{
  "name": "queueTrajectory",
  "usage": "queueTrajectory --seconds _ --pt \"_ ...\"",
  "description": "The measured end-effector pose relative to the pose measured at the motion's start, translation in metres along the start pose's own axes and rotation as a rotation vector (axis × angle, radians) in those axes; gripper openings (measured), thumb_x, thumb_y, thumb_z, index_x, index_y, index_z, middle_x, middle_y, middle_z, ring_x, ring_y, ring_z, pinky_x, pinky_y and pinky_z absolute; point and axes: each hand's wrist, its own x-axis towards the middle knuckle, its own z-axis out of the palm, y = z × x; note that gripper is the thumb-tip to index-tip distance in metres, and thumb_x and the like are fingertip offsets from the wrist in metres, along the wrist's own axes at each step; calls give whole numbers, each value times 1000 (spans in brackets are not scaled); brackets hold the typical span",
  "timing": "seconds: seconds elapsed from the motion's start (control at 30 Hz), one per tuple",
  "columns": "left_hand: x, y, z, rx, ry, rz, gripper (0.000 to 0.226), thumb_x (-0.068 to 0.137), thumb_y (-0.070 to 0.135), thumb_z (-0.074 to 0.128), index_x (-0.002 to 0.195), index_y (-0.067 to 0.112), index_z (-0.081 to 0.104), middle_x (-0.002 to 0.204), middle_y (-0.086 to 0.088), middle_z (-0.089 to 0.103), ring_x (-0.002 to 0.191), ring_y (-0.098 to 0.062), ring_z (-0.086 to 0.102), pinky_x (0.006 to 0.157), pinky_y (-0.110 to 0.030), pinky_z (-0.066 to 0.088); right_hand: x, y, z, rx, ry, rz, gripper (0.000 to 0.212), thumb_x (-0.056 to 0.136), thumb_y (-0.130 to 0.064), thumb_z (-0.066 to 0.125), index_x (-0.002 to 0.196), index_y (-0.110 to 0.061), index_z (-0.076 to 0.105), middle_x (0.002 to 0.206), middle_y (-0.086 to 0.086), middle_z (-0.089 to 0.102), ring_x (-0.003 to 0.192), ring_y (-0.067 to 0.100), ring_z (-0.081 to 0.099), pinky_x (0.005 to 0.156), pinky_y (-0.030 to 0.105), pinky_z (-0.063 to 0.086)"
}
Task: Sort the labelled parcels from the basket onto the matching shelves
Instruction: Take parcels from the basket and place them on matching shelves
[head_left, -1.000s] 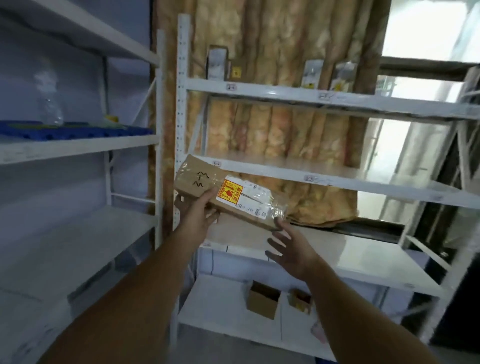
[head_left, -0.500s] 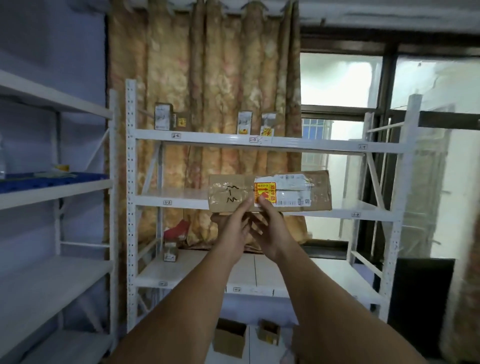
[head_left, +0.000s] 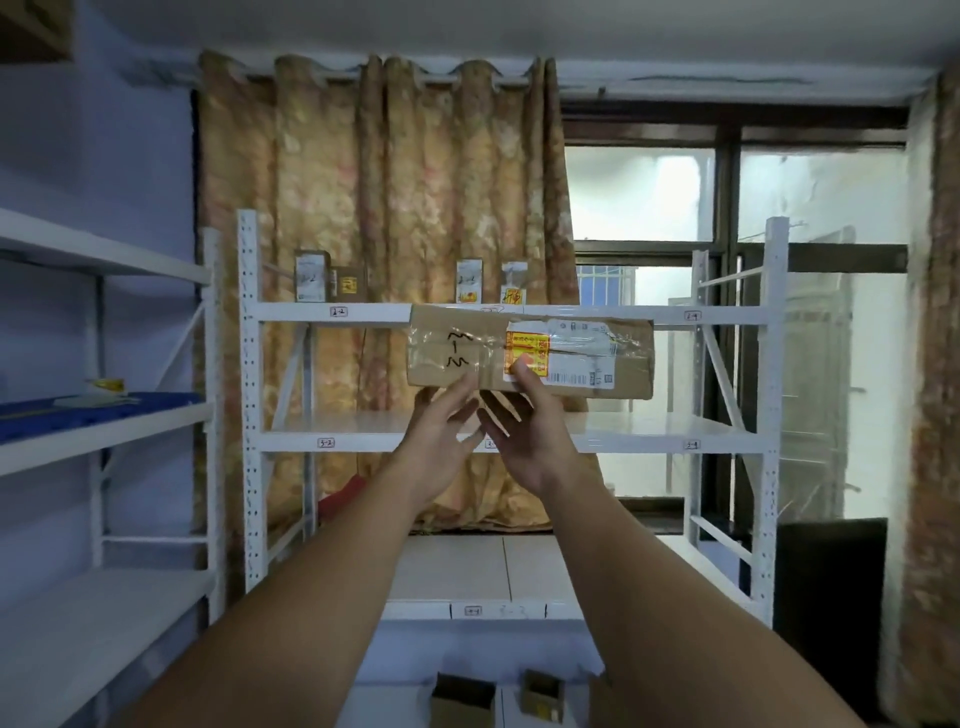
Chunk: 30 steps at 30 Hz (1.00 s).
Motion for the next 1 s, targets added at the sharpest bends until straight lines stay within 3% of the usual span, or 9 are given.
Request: queueTrajectory --seconds 0.13,0.23,0.3,0.37,0.47,0.6,0.7,0.87,1.0 --pt "3 22 7 36 49 157 56 83 19 80 136 15 59 120 -3 73 110 -18 70 92 -43 57 -7 6 18 14 -6 30 35 89 -45 72 112 -19 73 128 7 71 123 19 64 115 39 44" --pt "5 44 4 92 86 204 46 86 13 76 129 14 61 115 -3 75 104 -19 72 85 -37 57 -16 9 18 -61 18 122 55 78 -58 74 121 -25 68 137 8 65 126 21 63 115 45 43" --pt "8 60 0 122 96 216 40 86 13 77 122 14 63 116 -7 74 107 -23 71 90 -40 57 -21 10 9 -26 77 145 69 70 -60 77 126 -22 63 135 10 63 122 25 65 112 47 46" --pt "12 75 -7 143 108 224 47 84 15 80 126 11 61 122 -10 73 113 -27 70 93 -42 57 -25 12 -3 1 119 135 72 69 -59 77 128 -21 61 135 11 62 122 27 65 110 49 47" --pt "11 84 -14 178 100 214 65 79 17 84 136 10 54 126 -9 71 116 -25 69 88 -42 58 -29 12 -14 57 118 100 59 81 -54 75 130 -25 64 137 8 63 124 27 64 109 54 48" --pt "0 75 -23 197 31 130 77 58 26 92 125 19 55 122 -5 72 116 -24 68 94 -47 55 -26 4 -13 207 143 8 34 86 -38 76 113 -18 67 137 10 65 129 25 59 108 56 48" --pt "-4 72 -33 141 58 149 63 69 22 88 125 18 59 114 -6 72 115 -27 67 98 -48 54 -26 -3 -14 217 141 8 45 77 -36 79 115 -16 67 131 12 67 127 25 60 109 56 48" --pt "-5 90 -52 141 138 180 49 90 22 72 136 14 58 110 -9 72 108 -31 68 94 -50 57 -30 -14 -46 -44 172 26 57 82 -42 77 134 -23 62 141 3 63 127 23 59 113 46 44" --pt "-7 103 -57 411 71 145 41 90 20 73 129 23 63 101 -3 78 97 -25 72 95 -49 57 -26 -25 -46 -495 62 119 75 73 -48 83 139 -37 48 145 -5 48 139 24 44 115 43 37"
